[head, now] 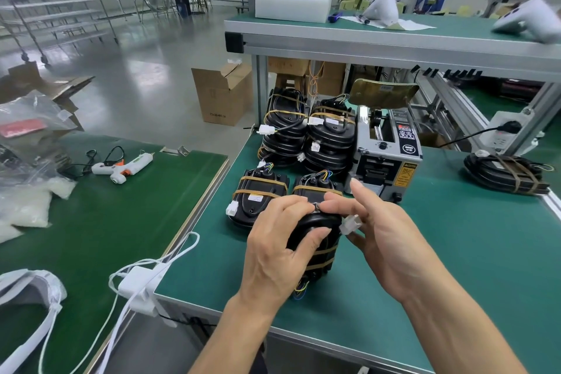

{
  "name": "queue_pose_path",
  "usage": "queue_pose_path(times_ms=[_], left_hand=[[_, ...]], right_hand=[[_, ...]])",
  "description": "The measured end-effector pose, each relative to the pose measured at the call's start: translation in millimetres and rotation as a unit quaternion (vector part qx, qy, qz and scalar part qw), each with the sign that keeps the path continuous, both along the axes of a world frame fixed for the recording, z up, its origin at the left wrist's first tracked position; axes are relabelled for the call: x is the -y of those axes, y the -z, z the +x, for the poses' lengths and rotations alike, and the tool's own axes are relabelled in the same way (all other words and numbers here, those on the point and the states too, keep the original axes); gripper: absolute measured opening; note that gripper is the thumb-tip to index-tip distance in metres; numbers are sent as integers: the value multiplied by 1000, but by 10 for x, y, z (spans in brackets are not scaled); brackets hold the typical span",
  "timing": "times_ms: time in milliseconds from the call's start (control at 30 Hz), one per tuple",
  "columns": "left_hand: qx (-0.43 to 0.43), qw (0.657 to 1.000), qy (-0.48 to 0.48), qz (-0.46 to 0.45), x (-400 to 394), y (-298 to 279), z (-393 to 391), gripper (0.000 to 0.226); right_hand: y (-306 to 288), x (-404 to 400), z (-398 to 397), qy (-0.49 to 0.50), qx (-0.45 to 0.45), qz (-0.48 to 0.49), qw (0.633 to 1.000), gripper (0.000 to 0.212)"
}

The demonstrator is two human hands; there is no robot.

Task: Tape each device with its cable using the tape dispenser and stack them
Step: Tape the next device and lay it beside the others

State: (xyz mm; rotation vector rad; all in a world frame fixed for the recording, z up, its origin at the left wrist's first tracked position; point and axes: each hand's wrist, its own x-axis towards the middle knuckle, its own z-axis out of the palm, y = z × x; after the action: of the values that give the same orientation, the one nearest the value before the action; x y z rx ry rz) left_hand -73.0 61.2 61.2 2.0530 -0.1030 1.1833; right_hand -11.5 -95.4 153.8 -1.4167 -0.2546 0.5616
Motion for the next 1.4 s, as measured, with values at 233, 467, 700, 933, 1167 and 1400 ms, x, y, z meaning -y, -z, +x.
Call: queue_pose_path(times_ms=[233,467,700,933,1167,1400], left_hand=[[-34,999,4,10,20,-46,-23,26],[-83,996,15,6,-3,-136,-45,27],[-147,989,11,19,-29,-218,-82,36],[-222,974,19,38,-109,-361,-86,66],[-158,983,21,-90,-188,-284,-85,40],[-107,956,81,-261,-131,-127,-72,33]], right_hand=[[65,23,30,28,-8,-1,1000,53],[102,14,27,35,-8,3,999,43],[164,35,91,51,-9,28,998,59],[370,43,186,62,-55,28,996,57],[479,128,269,179,94,34,979,12],[408,188,374,170,337,-70,923,6]])
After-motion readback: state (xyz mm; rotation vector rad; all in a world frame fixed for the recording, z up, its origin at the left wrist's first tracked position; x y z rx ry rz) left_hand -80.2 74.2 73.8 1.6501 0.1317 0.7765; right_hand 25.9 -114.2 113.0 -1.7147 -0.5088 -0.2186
